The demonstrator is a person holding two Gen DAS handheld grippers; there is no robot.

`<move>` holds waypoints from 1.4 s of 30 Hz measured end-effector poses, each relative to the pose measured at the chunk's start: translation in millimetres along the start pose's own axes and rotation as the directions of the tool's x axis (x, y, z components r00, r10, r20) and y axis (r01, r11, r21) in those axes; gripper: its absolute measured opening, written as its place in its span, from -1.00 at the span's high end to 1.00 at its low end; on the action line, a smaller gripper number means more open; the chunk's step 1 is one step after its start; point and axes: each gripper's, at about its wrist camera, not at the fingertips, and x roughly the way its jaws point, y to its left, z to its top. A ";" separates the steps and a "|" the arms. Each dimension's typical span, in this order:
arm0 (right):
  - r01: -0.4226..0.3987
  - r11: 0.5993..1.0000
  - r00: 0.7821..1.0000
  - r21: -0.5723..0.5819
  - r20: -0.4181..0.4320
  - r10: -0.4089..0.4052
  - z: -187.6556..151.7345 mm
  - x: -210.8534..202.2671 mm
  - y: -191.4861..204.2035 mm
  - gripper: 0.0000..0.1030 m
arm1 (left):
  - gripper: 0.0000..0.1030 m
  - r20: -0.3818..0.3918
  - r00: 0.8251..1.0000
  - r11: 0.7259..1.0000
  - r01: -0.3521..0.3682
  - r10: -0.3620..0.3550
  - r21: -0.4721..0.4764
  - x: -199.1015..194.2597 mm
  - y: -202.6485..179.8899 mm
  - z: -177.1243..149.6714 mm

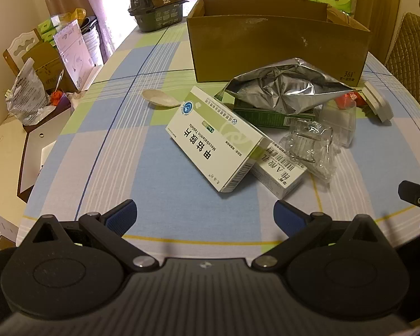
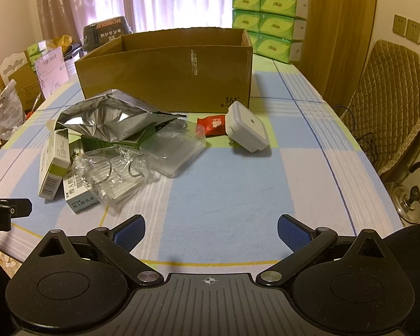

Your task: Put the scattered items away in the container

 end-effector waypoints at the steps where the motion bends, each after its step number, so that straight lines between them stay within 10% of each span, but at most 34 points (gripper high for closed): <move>1: 0.000 1.000 1.000 0.001 0.000 0.000 -0.3 0.5 0.0 -1.00 | -0.99 0.000 1.000 1.000 0.000 0.000 -0.001 0.0 0.4 -0.1; 42: -0.004 1.000 1.000 -0.002 -0.003 0.004 0.5 0.7 -0.3 -1.00 | -0.99 0.010 1.000 0.999 0.024 -0.024 0.023 1.2 2.6 -0.6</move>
